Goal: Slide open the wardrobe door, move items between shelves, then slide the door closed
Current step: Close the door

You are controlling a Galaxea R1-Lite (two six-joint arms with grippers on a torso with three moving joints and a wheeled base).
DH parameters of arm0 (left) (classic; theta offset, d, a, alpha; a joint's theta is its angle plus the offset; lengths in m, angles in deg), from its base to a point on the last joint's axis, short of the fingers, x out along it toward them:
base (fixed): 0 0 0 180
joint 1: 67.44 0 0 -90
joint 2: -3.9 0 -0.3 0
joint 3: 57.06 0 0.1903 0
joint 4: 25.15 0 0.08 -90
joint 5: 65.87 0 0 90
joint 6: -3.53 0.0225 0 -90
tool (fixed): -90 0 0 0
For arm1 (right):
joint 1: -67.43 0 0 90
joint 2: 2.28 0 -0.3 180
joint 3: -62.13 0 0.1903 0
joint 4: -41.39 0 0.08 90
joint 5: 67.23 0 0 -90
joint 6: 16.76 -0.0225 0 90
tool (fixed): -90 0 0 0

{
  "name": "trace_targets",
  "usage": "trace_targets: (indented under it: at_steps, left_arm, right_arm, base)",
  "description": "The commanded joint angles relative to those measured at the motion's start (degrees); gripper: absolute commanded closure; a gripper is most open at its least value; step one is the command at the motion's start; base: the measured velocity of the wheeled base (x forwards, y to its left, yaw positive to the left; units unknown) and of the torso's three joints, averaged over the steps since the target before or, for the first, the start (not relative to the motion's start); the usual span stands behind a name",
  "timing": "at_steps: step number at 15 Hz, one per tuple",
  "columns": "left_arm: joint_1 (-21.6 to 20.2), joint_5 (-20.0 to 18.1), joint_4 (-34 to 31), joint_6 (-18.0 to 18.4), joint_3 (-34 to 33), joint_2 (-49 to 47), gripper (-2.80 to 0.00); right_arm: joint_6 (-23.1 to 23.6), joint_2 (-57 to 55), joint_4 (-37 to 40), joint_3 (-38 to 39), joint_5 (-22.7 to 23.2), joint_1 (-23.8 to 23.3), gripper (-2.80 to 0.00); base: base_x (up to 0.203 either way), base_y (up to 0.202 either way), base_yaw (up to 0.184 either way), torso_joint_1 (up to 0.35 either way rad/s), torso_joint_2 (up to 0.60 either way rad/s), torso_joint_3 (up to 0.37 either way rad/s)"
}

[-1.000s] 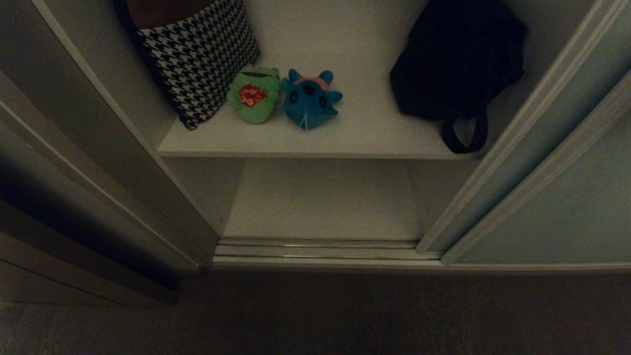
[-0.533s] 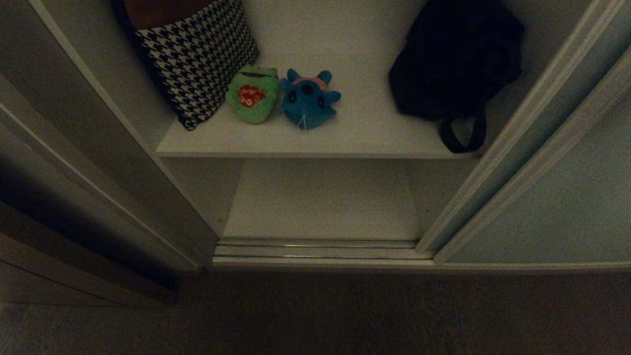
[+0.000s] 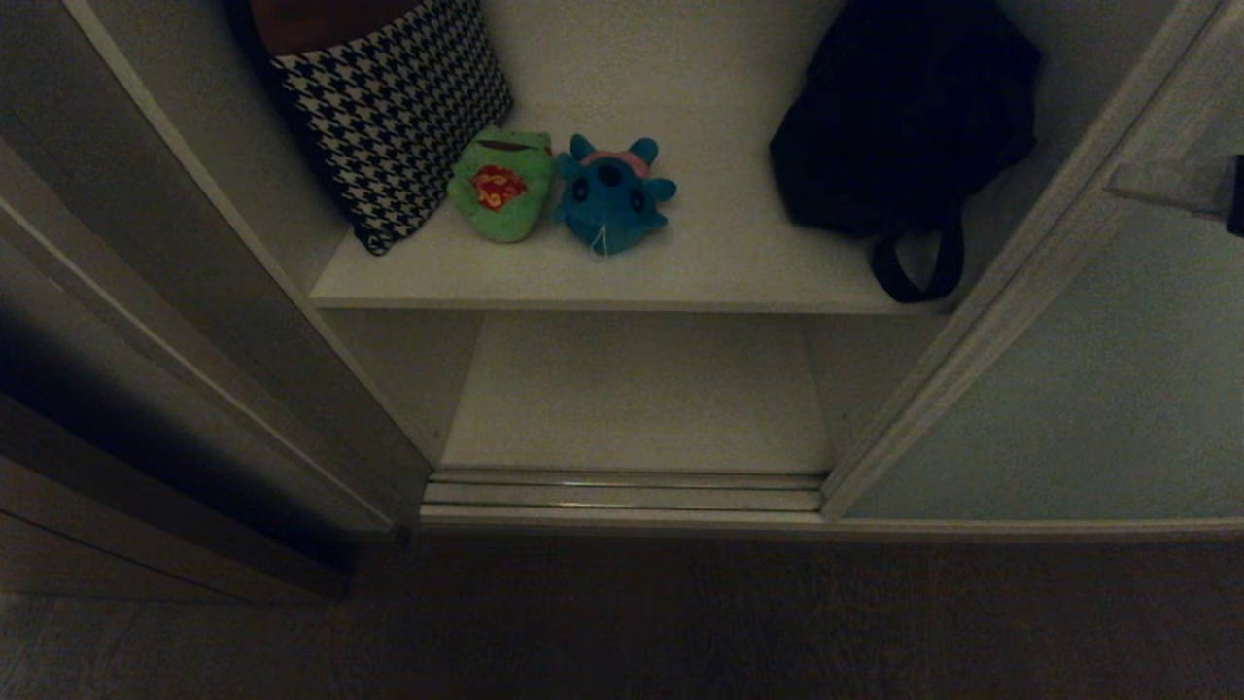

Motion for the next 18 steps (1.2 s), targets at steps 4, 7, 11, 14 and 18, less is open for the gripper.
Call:
trace_targets:
  at_steps: [4, 7, 11, 14, 18]
  left_arm:
    - [0.0, 0.0, 0.0, 0.0, 0.0, -0.1, 0.0]
    - [-0.1, 0.0, 0.0, 0.0, 0.0, -0.1, 0.0]
    - [-0.1, 0.0, 0.0, 0.0, 0.0, -0.1, 0.0]
    - [0.0, 0.0, 0.0, 0.0, 0.0, -0.1, 0.0]
    - [0.0, 0.0, 0.0, 0.0, 0.0, -0.1, 0.0]
  right_arm:
    - [3.7, 14.2, 0.4, 4.9, 2.9, 5.6, 0.0]
    - [8.9, 13.8, 0.3, 5.6, 3.2, 7.0, 0.0]
    - [14.1, 9.8, -1.4, 5.2, 2.7, 6.5, 0.0]
    - [13.7, 4.7, -11.6, 5.3, 2.9, 0.2, 0.0]
    - [13.6, 1.2, -15.3, 5.2, 6.5, -6.6, 0.0]
  base:
    - [0.0, 0.0, 0.0, 0.0, 0.0, 0.0]
    - [0.0, 0.0, 0.0, 0.0, 0.0, 0.0]
    - [0.0, 0.0, 0.0, 0.0, 0.0, 0.0]
    - [0.0, 0.0, 0.0, 0.0, 0.0, 0.0]
    - [0.0, 0.0, 0.0, 0.0, 0.0, 0.0]
